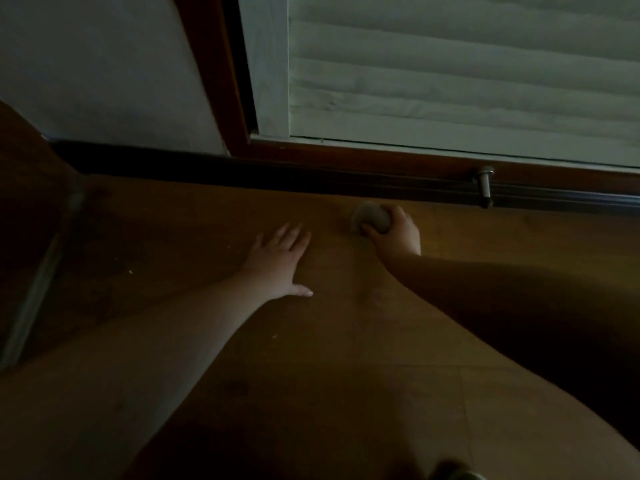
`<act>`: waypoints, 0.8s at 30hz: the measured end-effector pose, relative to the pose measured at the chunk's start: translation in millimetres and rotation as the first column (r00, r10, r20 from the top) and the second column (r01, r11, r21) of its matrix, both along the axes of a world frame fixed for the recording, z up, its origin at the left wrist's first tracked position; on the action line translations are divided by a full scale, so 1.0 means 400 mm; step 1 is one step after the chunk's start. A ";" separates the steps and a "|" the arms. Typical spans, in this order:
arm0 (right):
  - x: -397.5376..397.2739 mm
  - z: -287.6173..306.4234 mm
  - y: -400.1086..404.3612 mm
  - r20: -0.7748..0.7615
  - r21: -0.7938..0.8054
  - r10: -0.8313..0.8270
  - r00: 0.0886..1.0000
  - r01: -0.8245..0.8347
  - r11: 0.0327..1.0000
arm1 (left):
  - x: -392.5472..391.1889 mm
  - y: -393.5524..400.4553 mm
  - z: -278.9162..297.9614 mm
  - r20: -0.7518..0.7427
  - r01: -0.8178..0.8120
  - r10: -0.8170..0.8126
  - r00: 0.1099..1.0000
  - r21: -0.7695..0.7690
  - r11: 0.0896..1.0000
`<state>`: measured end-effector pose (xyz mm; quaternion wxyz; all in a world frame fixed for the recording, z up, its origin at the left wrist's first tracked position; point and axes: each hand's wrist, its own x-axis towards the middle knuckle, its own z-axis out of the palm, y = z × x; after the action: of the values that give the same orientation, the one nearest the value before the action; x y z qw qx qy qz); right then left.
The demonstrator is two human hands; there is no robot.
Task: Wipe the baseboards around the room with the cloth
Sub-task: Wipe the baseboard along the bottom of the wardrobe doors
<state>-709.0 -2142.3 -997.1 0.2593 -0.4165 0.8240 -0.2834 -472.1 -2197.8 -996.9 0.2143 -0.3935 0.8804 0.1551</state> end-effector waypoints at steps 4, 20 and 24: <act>-0.047 0.027 0.004 0.033 0.073 0.072 0.997 -0.074 0.995 | -0.012 -0.014 0.011 0.036 -0.067 0.064 0.997 0.088 0.994; 0.097 -0.044 -0.147 0.115 -0.049 -0.154 0.981 0.160 0.986 | -0.061 0.040 -0.072 0.024 -0.157 0.157 0.987 0.022 0.987; 0.055 -0.058 -0.128 0.106 -0.068 -0.102 0.989 0.109 0.992 | -0.060 0.038 -0.079 0.031 -0.149 0.148 0.989 0.022 0.989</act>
<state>-686.8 -2193.3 -1020.3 0.2703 -0.3666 0.8194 -0.3480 -496.2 -2182.7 -1028.3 0.2199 -0.4575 0.8435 0.1756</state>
